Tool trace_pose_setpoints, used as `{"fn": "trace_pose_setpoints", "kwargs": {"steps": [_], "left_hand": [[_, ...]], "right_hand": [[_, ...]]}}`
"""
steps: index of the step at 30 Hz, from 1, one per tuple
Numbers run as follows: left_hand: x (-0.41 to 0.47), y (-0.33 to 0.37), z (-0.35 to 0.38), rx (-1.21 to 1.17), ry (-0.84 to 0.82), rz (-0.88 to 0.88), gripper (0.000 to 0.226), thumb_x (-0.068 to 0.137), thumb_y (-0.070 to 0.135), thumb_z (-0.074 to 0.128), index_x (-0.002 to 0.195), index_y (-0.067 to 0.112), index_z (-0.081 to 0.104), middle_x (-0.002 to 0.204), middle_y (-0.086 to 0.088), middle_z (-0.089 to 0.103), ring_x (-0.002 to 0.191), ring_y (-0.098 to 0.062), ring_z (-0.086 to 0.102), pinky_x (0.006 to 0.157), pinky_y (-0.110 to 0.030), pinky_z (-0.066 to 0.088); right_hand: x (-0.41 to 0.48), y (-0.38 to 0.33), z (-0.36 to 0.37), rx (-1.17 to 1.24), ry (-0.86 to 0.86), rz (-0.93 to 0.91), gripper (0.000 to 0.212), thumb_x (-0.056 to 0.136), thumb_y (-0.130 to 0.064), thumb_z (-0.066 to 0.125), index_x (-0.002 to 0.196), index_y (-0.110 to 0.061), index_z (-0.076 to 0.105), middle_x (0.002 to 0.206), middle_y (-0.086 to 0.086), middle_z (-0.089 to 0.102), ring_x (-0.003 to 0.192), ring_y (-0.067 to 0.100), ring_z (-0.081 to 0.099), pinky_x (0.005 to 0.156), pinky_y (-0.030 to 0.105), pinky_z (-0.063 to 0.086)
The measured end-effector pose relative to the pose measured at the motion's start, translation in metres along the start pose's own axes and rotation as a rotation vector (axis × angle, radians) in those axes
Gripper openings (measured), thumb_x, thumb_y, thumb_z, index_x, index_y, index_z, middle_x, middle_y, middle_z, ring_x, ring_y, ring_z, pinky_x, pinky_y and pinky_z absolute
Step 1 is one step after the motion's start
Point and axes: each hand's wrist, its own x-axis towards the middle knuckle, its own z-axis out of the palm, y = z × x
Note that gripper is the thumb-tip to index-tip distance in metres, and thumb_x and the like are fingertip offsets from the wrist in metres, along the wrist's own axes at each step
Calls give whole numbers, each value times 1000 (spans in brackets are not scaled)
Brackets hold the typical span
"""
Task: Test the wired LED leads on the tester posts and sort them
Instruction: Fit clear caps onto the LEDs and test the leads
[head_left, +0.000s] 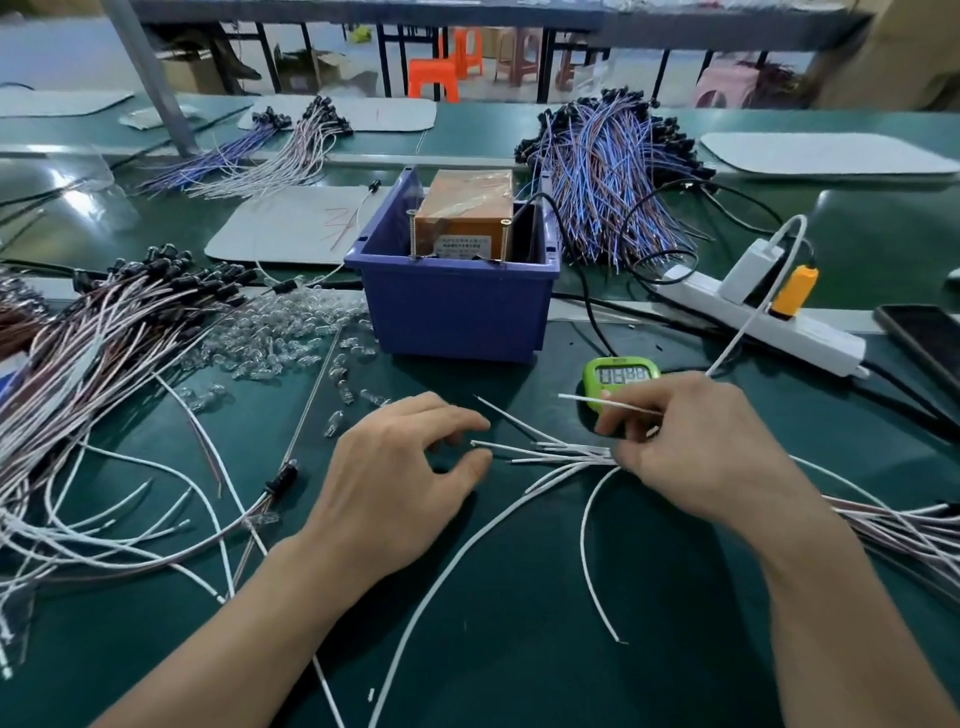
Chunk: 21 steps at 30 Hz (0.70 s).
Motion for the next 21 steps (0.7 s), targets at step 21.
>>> {"fn": "trace_pose_setpoints", "kwargs": {"steps": [21], "left_hand": [[4, 18, -2, -683, -405, -197, 17, 88, 10, 71, 83, 23, 81, 77, -8, 76, 72, -23, 71, 70, -36, 57]], "right_hand": [[30, -166, 5, 1267, -303, -337, 37, 109, -19, 43, 86, -9, 71, 56, 7, 60, 44, 13, 37, 42, 22, 27]]}}
